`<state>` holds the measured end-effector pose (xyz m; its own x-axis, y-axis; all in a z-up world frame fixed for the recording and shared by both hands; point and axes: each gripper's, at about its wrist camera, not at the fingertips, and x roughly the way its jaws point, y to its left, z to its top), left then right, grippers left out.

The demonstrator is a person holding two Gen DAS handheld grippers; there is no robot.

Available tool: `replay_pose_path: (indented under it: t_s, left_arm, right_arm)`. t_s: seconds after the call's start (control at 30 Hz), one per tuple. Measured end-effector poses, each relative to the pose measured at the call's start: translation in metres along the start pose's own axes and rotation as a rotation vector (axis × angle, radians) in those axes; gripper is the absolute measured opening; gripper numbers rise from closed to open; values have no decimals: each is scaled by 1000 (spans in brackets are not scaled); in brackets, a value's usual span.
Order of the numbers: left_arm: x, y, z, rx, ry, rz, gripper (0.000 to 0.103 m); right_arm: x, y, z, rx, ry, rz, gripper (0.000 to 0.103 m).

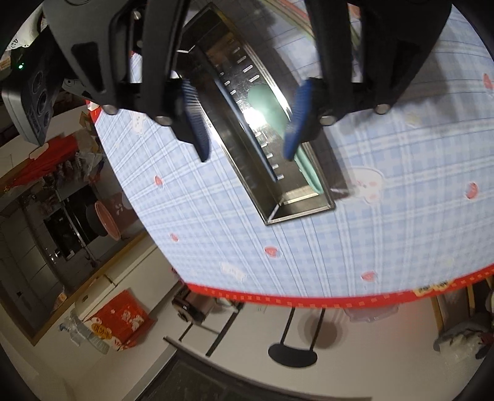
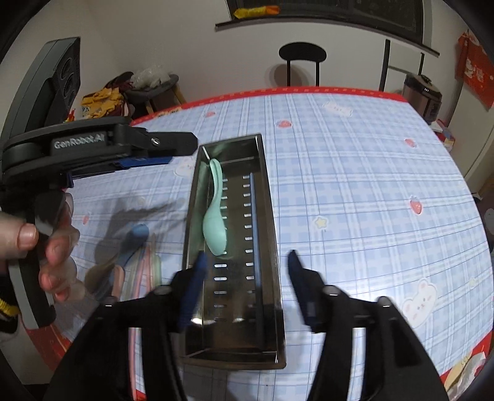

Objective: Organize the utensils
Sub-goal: 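Carry the mint spoon and blue chopstick into the steel tray and release both, then move the left tool to the pink spoon while the right tool grasps a pink chopstick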

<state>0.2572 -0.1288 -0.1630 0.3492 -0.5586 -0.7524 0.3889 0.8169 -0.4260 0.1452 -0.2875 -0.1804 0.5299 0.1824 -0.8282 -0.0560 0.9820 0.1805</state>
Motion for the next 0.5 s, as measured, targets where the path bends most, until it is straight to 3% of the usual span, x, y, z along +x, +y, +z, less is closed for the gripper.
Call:
replay_pose_path:
  t_s: [0.07, 0.13, 0.17, 0.5]
  left_arm:
    - [-16, 1, 1, 10, -29, 3, 73]
    - [-32, 1, -2, 27, -53, 14, 93]
    - [-40, 0, -4, 35, -66, 20, 94]
    - [-92, 12, -64, 114, -71, 142, 97]
  right_arm:
    - [-9, 4, -1, -8, -23, -9, 81]
    - [-15, 8, -2, -18, -39, -9, 93]
    - [-18, 10, -3, -25, -44, -5, 97]
    - [-33, 31, -27, -73, -62, 0, 97]
